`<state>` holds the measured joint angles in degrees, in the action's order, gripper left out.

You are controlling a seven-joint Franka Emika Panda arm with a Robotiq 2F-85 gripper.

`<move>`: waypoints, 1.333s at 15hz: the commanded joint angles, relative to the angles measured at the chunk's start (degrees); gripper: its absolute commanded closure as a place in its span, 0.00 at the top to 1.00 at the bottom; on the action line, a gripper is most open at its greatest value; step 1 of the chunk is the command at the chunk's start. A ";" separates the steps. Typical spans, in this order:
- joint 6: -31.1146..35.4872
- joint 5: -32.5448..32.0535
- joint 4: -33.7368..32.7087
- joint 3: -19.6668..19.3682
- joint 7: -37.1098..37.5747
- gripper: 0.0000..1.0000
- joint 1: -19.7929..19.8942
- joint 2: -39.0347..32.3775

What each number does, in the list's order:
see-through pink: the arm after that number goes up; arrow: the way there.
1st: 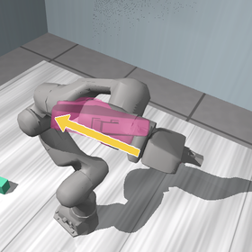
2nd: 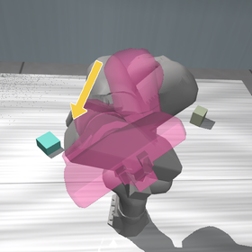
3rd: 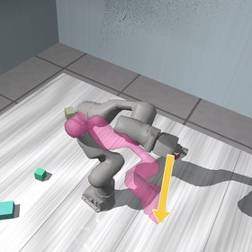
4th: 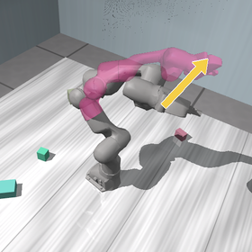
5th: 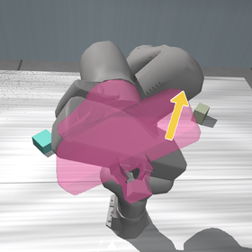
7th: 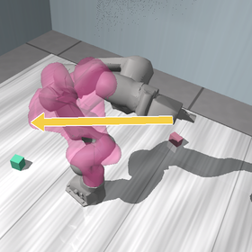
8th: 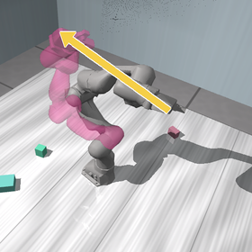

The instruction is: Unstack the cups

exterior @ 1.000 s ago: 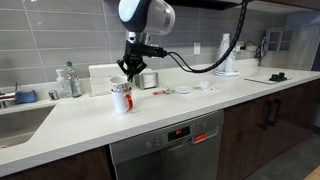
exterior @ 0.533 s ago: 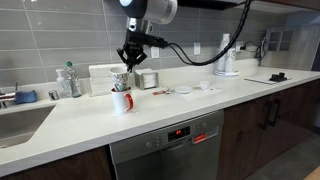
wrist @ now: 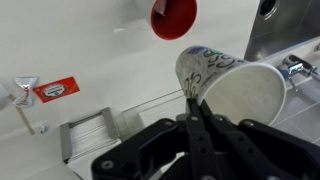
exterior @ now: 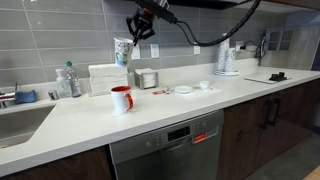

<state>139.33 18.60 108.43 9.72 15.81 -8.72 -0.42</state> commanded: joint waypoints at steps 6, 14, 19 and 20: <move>-1.75 -5.02 -0.27 -4.81 9.27 0.04 3.78 -1.25; -4.05 -8.61 -5.63 -5.52 15.38 0.01 3.87 -6.66; -8.78 -13.70 -11.67 -6.88 19.86 0.01 2.97 -13.55; -10.20 -13.83 -12.81 -7.09 20.29 0.01 2.89 -14.94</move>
<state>133.70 6.68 100.67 3.83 33.64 -4.94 -10.57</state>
